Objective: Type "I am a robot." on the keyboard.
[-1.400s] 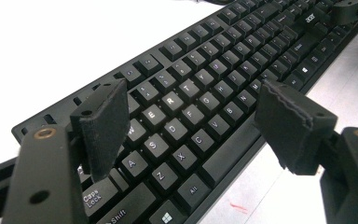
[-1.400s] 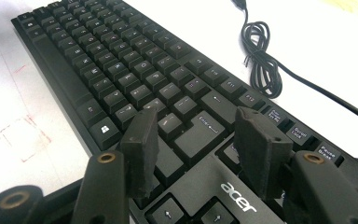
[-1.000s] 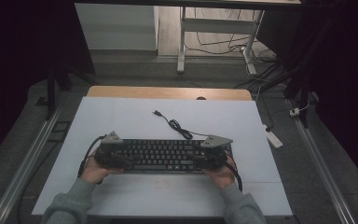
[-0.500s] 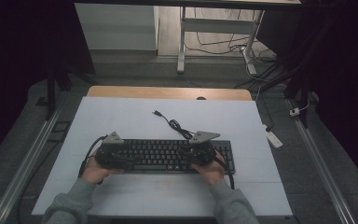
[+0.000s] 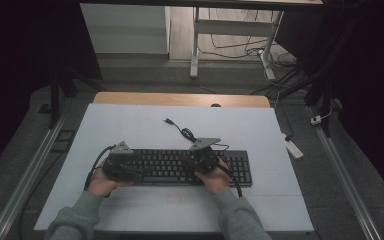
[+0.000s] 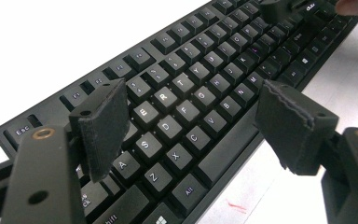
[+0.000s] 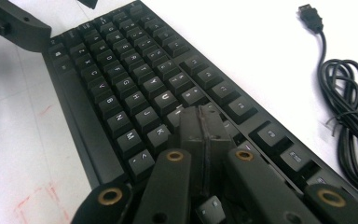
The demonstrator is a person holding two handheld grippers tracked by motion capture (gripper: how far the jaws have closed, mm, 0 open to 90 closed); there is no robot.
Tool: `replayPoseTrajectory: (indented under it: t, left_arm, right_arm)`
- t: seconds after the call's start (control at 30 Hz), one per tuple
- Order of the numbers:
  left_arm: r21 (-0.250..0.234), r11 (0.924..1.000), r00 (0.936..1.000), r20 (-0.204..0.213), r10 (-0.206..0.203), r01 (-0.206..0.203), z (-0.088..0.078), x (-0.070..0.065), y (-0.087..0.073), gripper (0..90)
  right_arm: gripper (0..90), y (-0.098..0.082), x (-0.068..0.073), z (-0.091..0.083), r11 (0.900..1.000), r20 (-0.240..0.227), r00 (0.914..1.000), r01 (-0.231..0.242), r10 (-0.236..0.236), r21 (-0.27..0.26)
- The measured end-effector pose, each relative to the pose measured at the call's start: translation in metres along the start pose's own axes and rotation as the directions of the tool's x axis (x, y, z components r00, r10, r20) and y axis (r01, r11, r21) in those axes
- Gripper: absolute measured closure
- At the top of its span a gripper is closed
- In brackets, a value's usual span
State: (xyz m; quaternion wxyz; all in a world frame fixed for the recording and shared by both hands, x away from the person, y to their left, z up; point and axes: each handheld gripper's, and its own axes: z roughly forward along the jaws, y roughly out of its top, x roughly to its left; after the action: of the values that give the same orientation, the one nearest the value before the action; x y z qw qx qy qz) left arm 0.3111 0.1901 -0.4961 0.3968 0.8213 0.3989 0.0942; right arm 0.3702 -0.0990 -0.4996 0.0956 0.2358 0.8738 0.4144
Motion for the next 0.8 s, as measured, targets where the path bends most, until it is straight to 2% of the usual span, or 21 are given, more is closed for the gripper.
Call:
replayPoseTrajectory:
  t: [0.43, 0.8]
  left_arm:
    - [0.008, 1.0, 1.0, 0.004, 0.004, -0.004, 0.001, 0.0, 0.0, 25.7]
    - [0.012, 0.9999, 1.0, 0.003, 0.009, -0.009, 0.001, 0.0, -0.001, 25.6]
  right_arm:
    - [89.4, 0.001, 0.0, 0.018, 0.999, 0.01, 0.9999, -0.009, 0.009, 0.036]
    - [89.4, -0.001, -0.001, 0.025, 0.999, 0.011, 0.9998, -0.017, 0.016, 0.034]
